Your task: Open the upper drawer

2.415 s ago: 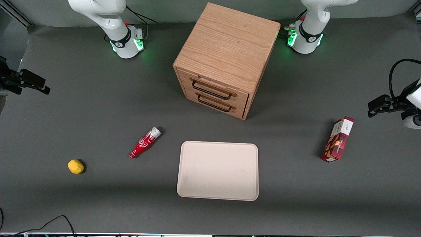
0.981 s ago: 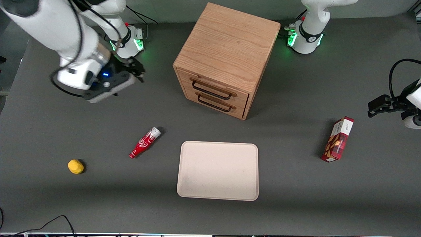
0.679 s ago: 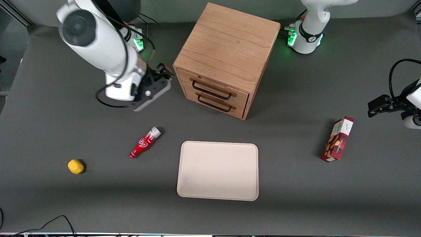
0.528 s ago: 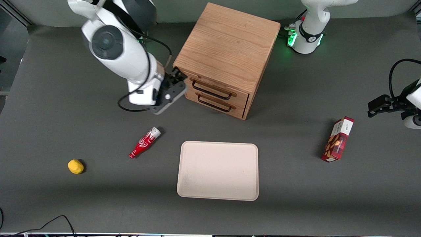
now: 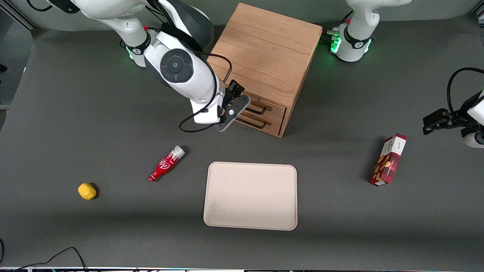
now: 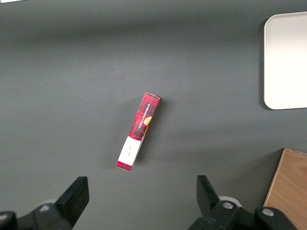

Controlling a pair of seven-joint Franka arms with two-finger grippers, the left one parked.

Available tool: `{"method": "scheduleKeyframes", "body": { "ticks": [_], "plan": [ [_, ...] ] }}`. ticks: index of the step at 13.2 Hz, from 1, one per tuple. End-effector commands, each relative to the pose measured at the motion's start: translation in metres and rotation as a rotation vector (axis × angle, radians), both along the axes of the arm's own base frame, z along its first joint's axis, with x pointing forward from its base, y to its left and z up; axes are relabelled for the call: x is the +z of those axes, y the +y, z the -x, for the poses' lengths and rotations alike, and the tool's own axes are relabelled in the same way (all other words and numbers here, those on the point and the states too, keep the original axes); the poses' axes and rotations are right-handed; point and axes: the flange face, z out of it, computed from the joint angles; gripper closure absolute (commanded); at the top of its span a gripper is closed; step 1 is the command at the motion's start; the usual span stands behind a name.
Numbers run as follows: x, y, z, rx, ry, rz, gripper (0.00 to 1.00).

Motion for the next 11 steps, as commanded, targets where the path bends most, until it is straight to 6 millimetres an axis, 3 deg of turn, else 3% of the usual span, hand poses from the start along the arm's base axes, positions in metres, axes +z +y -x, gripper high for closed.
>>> {"method": "scheduleKeyframes", "body": {
  "ticks": [1,7,11],
  "plan": [
    [-0.017,0.007,0.004,0.012,-0.014,-0.004,0.00],
    [-0.036,0.009,0.006,0.003,-0.022,-0.019,0.00],
    [-0.045,0.000,-0.007,0.017,-0.041,-0.019,0.00]
  ]
}}
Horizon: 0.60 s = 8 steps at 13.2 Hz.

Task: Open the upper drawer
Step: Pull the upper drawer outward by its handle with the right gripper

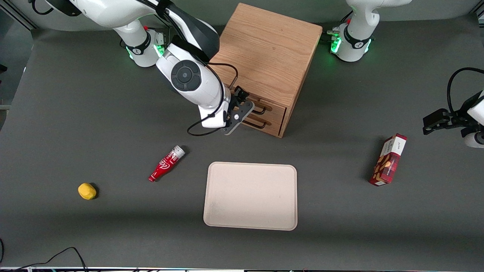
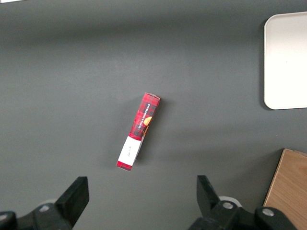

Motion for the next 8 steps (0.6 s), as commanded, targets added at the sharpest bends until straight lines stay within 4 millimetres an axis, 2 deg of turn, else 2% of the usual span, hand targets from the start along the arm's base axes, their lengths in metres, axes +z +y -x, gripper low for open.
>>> {"method": "scheduleKeyframes", "body": {
  "ticks": [1,4,8],
  "plan": [
    [-0.011,-0.007,-0.012,0.036,-0.038,-0.004,0.00],
    [-0.016,-0.016,-0.025,0.045,-0.061,-0.016,0.00],
    [-0.020,-0.046,-0.054,0.047,-0.075,-0.034,0.00]
  ]
}}
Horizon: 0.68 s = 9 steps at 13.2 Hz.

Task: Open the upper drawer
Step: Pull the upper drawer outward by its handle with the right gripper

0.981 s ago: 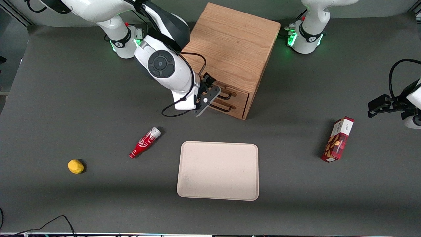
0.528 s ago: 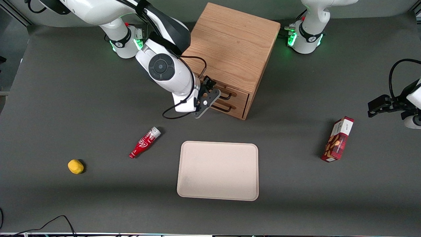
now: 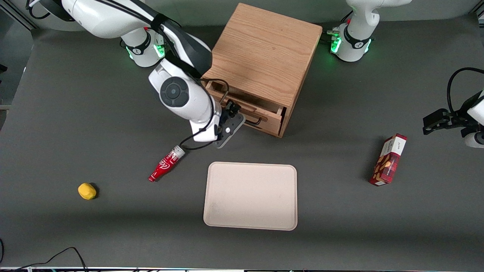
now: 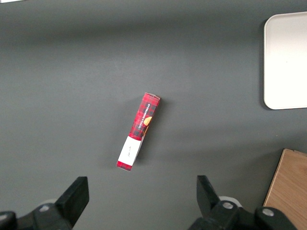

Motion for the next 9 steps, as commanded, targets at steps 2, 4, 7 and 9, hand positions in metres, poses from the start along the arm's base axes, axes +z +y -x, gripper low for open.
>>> {"method": "scheduleKeyframes", "body": {
  "ticks": [2,4,7,9],
  "plan": [
    [-0.005,-0.030,-0.034,0.023,-0.043,-0.006,0.00],
    [-0.002,-0.047,-0.053,0.020,-0.067,-0.011,0.00],
    [-0.010,-0.071,-0.079,0.001,-0.083,-0.011,0.00],
    [-0.002,-0.086,-0.097,-0.009,-0.106,-0.014,0.00]
  ]
}}
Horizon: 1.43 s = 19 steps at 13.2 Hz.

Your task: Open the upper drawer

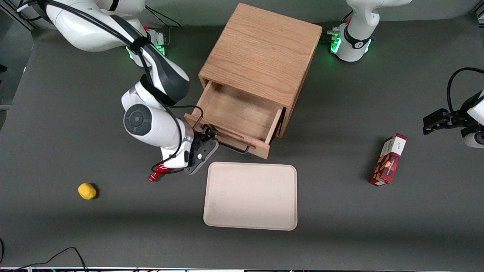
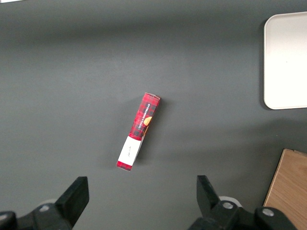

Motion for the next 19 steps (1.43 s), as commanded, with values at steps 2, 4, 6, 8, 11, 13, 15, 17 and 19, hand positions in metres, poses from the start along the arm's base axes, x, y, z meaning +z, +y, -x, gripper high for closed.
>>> {"method": "scheduleKeyframes", "body": {
  "ticks": [2,4,6,8,11,13,15,17,19],
  "plan": [
    [0.005,-0.025,-0.032,-0.014,-0.036,-0.013,0.00],
    [0.013,-0.037,-0.044,-0.039,-0.055,-0.024,0.00],
    [0.011,-0.043,-0.049,-0.052,-0.055,-0.026,0.00],
    [0.012,-0.052,-0.055,-0.067,-0.059,-0.029,0.00],
    [0.014,-0.046,-0.053,-0.076,-0.052,-0.039,0.00],
    [0.031,-0.040,-0.049,-0.104,-0.045,-0.081,0.00],
    [0.072,-0.037,-0.039,-0.193,0.018,-0.136,0.00],
    [0.125,-0.044,-0.027,-0.269,0.064,-0.117,0.00],
    [0.188,-0.087,-0.010,-0.329,0.062,-0.063,0.00]
  ]
}}
